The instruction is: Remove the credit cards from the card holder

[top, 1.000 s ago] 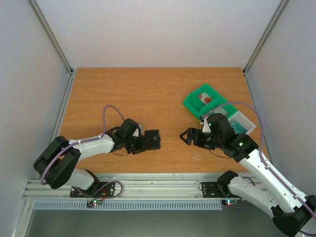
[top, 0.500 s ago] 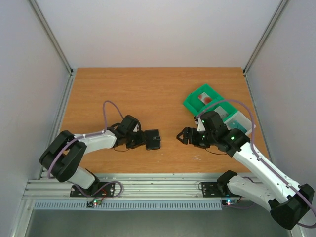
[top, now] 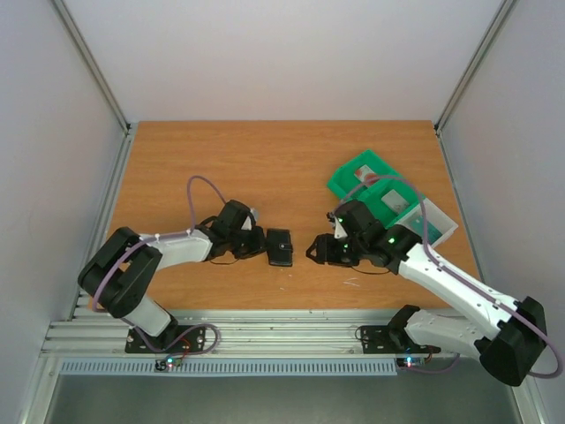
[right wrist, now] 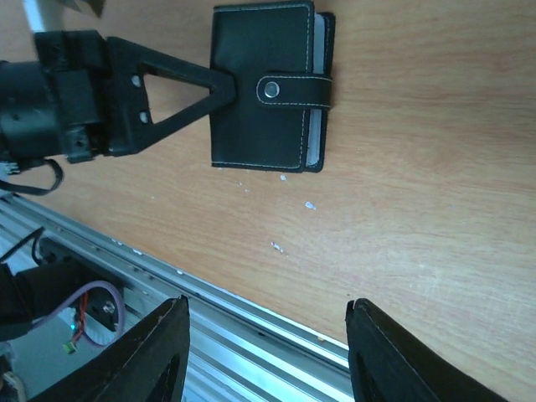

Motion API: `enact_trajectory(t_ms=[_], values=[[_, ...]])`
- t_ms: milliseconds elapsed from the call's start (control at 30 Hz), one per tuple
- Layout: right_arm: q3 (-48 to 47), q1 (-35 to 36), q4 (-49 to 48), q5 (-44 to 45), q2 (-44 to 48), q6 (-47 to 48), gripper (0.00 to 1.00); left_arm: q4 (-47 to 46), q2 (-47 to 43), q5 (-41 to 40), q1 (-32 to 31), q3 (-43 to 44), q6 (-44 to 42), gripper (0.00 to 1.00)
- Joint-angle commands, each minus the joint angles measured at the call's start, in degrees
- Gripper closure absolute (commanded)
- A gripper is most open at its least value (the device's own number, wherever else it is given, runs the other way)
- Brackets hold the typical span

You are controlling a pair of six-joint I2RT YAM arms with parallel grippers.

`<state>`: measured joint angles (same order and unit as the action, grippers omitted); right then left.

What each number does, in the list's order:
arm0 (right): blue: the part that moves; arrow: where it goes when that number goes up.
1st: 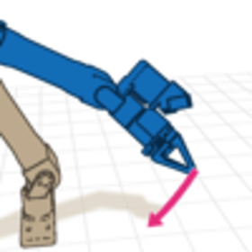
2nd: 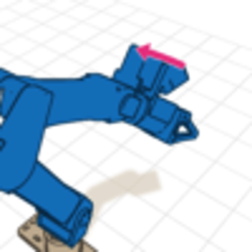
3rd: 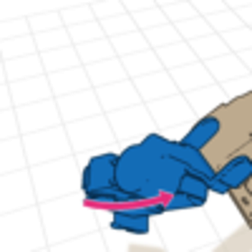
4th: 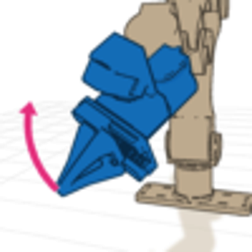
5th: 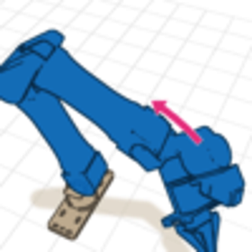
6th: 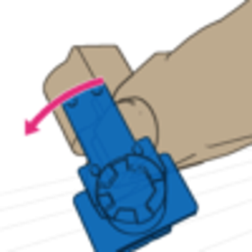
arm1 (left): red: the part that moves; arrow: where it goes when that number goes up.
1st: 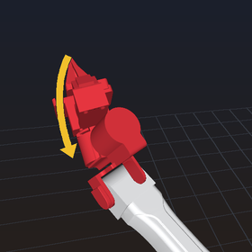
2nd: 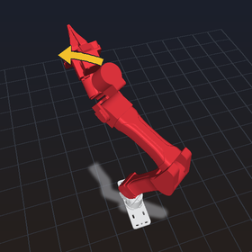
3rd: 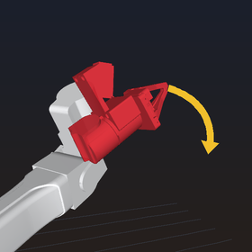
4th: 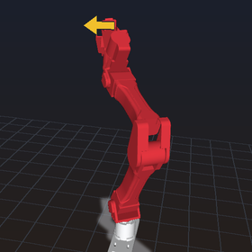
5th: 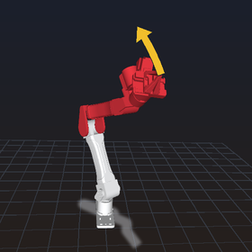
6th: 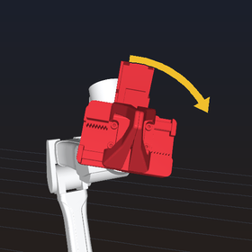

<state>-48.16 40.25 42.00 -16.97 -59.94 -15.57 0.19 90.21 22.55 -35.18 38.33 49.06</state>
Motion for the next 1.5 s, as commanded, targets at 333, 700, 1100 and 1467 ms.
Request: enact_trajectory(t_ms=[333,700,1100,1467], values=[[-4.0,6.9,-10.2,4.1,-15.8,-0.6,0.45,0.5,-11.2,1.8,-4.4,-3.5,6.3,1.0],[-3.5,7.2,-16.7,2.1,-24.0,-4.2,0.38,1.8,-13.2,1.9,-5.1,-4.9,7.4,1.0],[-6.1,7.2,-17.2,3.3,-33.9,-3.3,0.43,2.2,-14.4,2.2,-5.1,-5.5,8.0,1.0],[-5.4,7.2,-10.6,13.4,-32.6,0.9,0.63,5.2,-15.6,0.4,-5.2,-5.2,6.5,1.0]])
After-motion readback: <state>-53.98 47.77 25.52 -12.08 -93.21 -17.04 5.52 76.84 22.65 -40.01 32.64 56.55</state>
